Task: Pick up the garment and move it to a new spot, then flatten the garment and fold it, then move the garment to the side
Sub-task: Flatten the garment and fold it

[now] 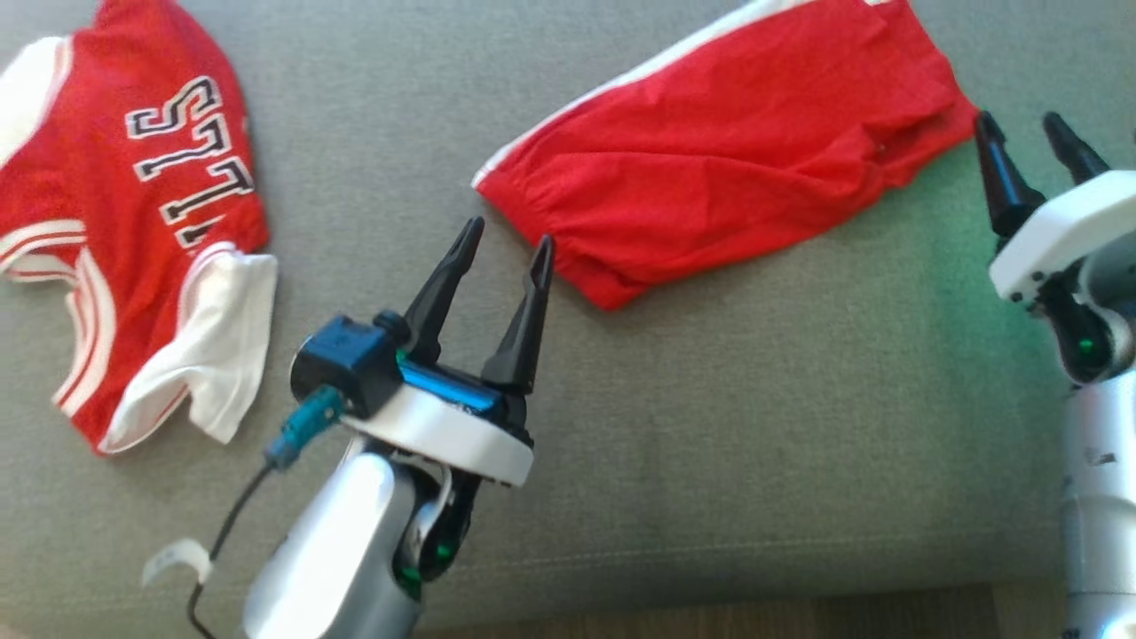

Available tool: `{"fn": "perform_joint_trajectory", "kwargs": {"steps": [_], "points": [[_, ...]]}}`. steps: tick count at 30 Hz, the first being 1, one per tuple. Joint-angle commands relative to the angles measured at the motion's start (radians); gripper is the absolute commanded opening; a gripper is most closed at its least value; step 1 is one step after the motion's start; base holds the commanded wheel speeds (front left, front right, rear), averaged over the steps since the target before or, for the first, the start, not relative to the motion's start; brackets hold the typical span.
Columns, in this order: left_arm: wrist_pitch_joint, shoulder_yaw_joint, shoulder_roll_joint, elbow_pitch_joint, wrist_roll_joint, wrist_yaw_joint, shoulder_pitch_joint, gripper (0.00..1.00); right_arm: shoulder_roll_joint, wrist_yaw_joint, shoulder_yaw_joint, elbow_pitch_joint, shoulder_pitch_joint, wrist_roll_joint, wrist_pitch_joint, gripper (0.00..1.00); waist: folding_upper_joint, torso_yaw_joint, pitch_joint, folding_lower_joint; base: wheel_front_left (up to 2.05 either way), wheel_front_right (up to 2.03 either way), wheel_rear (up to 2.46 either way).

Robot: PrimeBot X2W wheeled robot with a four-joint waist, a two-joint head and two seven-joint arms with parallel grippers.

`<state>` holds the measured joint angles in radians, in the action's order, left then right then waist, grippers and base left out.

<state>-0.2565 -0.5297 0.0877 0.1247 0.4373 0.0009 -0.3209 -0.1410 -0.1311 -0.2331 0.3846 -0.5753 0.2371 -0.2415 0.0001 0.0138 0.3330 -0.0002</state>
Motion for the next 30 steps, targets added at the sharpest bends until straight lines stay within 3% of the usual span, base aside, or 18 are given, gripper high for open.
{"fn": "perform_joint_trajectory", "kwargs": {"steps": [1, 12, 22, 24, 25, 27, 28, 30], "points": [[-0.005, 0.037, 0.002, -0.049, -0.025, 0.007, 0.01, 1.0, -0.007, 0.0, 0.007, -0.03, -0.011, -0.009, -0.007, 1.0, -0.0001, 0.022, -0.017, 0.0002, 0.0, 0.0, 0.0], [-0.005, 0.05, -0.02, -0.16, -0.112, -0.005, 0.09, 1.0, -0.079, 0.0, -0.114, 0.19, -0.15, -0.142, -0.034, 1.0, -0.0001, 0.171, 0.012, 0.0002, 0.0, 0.0, 0.0], [-0.005, 0.044, -0.032, -0.178, -0.152, -0.014, 0.1, 1.0, -0.084, 0.0, -0.182, 0.345, -0.246, -0.24, -0.006, 0.98, -0.0001, 0.227, 0.038, 0.0002, 0.0, 0.0, 0.0], [-0.005, 0.043, -0.034, -0.181, -0.156, -0.015, 0.102, 1.0, -0.083, 0.0, -0.199, 0.373, -0.255, -0.265, 0.002, 0.86, -0.0001, 0.231, 0.039, 0.0002, 0.0, 0.0, 0.0], [-0.005, 0.042, -0.034, -0.181, -0.157, -0.015, 0.103, 1.0, -0.082, 0.0, -0.209, 0.387, -0.258, -0.277, 0.005, 0.76, -0.0001, 0.232, 0.039, 0.0002, 0.0, 0.0, 0.0], [-0.005, 0.044, -0.035, -0.181, -0.16, -0.015, 0.103, 1.0, -0.079, 0.0, -0.22, 0.41, -0.265, -0.295, 0.017, 0.3, -0.0001, 0.232, 0.039, 0.0002, 0.0, 0.0, 0.0], [-0.005, 0.046, -0.035, -0.181, -0.161, -0.014, 0.103, 1.0, -0.076, 0.0, -0.224, 0.421, -0.269, -0.301, 0.023, 0.02, -0.0001, 0.231, 0.038, 0.0002, 0.0, 0.0, 0.0], [-0.005, 0.052, -0.036, -0.182, -0.168, -0.012, 0.102, 1.0, -0.072, 0.0, -0.228, 0.436, -0.278, -0.307, 0.039, 0.0, -0.0001, 0.224, 0.036, 0.0002, 0.0, 0.0, 0.0]]}}
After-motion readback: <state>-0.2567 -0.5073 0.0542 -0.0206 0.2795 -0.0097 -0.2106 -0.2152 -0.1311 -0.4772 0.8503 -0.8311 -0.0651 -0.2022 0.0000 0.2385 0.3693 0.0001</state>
